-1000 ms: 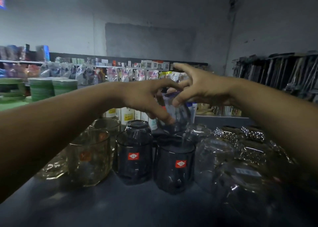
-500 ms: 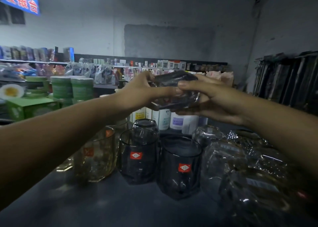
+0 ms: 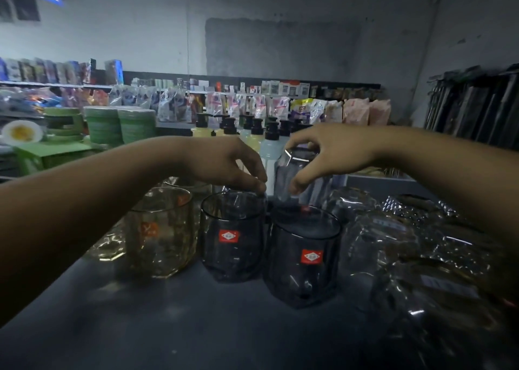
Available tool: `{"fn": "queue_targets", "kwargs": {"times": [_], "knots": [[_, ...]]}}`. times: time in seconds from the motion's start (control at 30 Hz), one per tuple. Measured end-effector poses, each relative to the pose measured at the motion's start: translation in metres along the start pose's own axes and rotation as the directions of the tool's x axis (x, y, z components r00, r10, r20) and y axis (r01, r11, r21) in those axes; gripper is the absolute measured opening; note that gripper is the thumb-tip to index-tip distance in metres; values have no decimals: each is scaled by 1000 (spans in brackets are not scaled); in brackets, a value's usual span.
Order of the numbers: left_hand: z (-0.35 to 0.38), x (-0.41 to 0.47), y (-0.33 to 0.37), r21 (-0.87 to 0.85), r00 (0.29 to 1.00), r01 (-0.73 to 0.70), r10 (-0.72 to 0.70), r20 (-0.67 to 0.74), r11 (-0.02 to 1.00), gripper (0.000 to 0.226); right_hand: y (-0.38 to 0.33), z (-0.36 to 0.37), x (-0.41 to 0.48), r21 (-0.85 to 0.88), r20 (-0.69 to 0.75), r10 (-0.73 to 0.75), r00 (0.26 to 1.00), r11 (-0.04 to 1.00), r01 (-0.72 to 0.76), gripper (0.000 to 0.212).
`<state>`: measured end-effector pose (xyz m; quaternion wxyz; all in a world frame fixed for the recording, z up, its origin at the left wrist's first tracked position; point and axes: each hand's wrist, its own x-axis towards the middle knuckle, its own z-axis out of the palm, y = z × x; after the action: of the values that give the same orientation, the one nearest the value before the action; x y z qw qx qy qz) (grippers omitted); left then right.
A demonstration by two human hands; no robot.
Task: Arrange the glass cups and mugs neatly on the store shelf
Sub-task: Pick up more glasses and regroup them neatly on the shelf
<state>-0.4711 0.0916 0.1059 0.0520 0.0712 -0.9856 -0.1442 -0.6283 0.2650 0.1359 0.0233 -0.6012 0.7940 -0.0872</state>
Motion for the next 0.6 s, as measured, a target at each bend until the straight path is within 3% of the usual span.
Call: {"fn": "queue_targets", "kwargs": {"times": [0.1, 0.2, 0.4, 0.5, 0.6], "knots": [[-3, 2, -3, -3, 998, -1, 1, 69, 1000, 45, 0, 7, 10, -76, 123, 2, 992, 997, 7, 84], [-4, 2, -4, 7, 995, -12, 11, 99, 1000, 45, -4, 15, 15, -89, 181, 31, 983, 996, -15, 86], [2, 2, -5, -27, 998, -26, 28, 56, 999, 54, -4, 26, 15, -98, 208, 53, 977, 995, -33, 81], [3, 2, -6, -31, 999, -27, 28, 36, 999, 46, -6, 24, 11, -133, 221, 68, 973, 990, -39, 92], [3, 2, -3, -8, 999, -20, 20, 32, 1000, 42, -7, 19, 4, -87, 239, 90, 967, 994, -71, 82]]}}
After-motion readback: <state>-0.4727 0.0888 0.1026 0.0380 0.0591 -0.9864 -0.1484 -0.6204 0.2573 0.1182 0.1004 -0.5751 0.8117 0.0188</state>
